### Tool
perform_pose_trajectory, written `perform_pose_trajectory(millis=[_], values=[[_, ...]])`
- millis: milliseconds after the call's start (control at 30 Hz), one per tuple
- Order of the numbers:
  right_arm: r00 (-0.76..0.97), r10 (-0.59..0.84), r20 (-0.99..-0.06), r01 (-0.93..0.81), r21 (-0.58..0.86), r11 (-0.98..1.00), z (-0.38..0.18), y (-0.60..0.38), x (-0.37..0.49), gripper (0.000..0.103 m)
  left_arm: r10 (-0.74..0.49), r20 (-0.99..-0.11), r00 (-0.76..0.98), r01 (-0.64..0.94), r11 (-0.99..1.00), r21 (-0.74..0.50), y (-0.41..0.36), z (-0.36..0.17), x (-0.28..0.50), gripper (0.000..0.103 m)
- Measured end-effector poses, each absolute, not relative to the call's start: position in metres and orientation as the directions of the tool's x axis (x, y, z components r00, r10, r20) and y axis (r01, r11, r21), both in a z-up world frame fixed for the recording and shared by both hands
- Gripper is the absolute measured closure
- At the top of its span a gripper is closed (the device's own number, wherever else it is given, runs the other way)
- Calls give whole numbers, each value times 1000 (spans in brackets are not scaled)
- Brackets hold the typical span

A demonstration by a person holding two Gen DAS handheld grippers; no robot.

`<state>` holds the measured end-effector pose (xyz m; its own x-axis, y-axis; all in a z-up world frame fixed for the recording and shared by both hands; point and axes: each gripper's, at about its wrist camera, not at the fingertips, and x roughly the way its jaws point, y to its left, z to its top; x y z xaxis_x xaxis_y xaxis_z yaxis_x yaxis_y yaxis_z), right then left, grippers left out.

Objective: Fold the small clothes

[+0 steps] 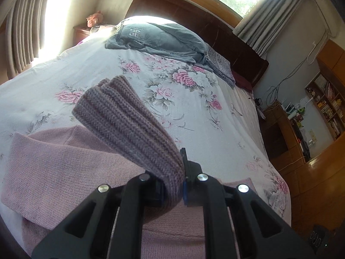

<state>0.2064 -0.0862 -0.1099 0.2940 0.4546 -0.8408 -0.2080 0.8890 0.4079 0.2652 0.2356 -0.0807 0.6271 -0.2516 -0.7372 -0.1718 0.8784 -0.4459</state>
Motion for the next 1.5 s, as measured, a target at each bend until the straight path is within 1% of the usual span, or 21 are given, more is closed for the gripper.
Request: perform_pose_trajectory(millis=[67, 167, 233, 267, 300, 367, 467, 567, 633, 700, 867, 933, 1033, 1100, 1133, 1167, 1200, 1233, 1267, 1367, 1500], values=[[296, 456, -839, -207, 409, 889, -109, -89, 207, 38, -274, -769, 577, -168, 882, -440, 228, -101, 269, 91], [296, 457, -839, -207, 411, 888, -109, -93, 207, 38, -320, -808, 495, -147, 885, -441, 221, -128, 273, 83], [298, 455, -839, -207, 408, 889, -108, -93, 206, 38, -364, -801, 475, -97, 883, -459, 214, -136, 269, 78], [300, 455, -839, -208, 408, 889, -108, -93, 207, 38, -388, -788, 477, -55, 882, -468, 210, -134, 265, 73], [301, 456, -838, -208, 409, 889, -107, -93, 207, 38, -432, -770, 469, 3, 873, -488, 206, -131, 261, 60], [300, 460, -835, -206, 414, 886, -106, -92, 208, 38, -538, -725, 430, 121, 830, -544, 199, -124, 251, 44], [297, 473, -829, -217, 424, 879, -103, -85, 212, 38, -557, -715, 421, 165, 823, -544, 205, -117, 230, 44], [288, 488, -824, -243, 430, 870, -98, -72, 220, 37, -519, -707, 480, 102, 833, -543, 240, -107, 214, 43], [275, 504, -819, -261, 441, 859, -95, -60, 230, 37, -435, -726, 533, 12, 862, -507, 275, -99, 205, 43], [253, 532, -808, -276, 467, 840, -94, -46, 246, 37, -325, -762, 561, -93, 889, -448, 310, -99, 197, 39], [138, 570, -810, -239, 531, 813, -119, -12, 299, 37, -173, -839, 515, -244, 909, -337, 363, -115, 187, 39], [95, 544, -834, -210, 518, 829, -135, -1, 318, 37, -177, -865, 470, -259, 909, -327, 372, -131, 185, 40], [19, 565, -825, -129, 559, 819, -162, 8, 339, 38, -184, -868, 462, -234, 918, -319, 375, -139, 183, 39], [-9, 621, -783, -85, 620, 780, -172, 12, 347, 43, -189, -863, 468, -224, 920, -322, 375, -134, 180, 39], [-18, 640, -768, -71, 640, 765, -175, 16, 351, 48, -199, -856, 478, -226, 914, -338, 377, -130, 180, 39], [-25, 656, -755, -66, 656, 752, -177, 20, 353, 61, -206, -847, 489, -230, 907, -353, 380, -126, 180, 39], [-38, 676, -736, -64, 677, 734, -178, 24, 355, 67, -203, -841, 502, -236, 903, -359, 381, -121, 180, 39], [-52, 699, -713, -57, 701, 711, -180, 27, 356, 86, -194, -834, 516, -243, 901, -360, 384, -115, 180, 39], [-55, 715, -697, -51, 717, 695, -179, 29, 356, 91, -183, -826, 533, -249, 899, -360, 387, -109, 179, 39], [7, 721, -693, -116, 716, 688, -154, 25, 352, 95, -147, -797, 586, -281, 886, -369, 401, -87, 175, 39], [116, 741, -661, -212, 713, 669, -99, -1, 341, 95, -84, -766, 638, -328, 869, -369, 422, -63, 169, 38]])
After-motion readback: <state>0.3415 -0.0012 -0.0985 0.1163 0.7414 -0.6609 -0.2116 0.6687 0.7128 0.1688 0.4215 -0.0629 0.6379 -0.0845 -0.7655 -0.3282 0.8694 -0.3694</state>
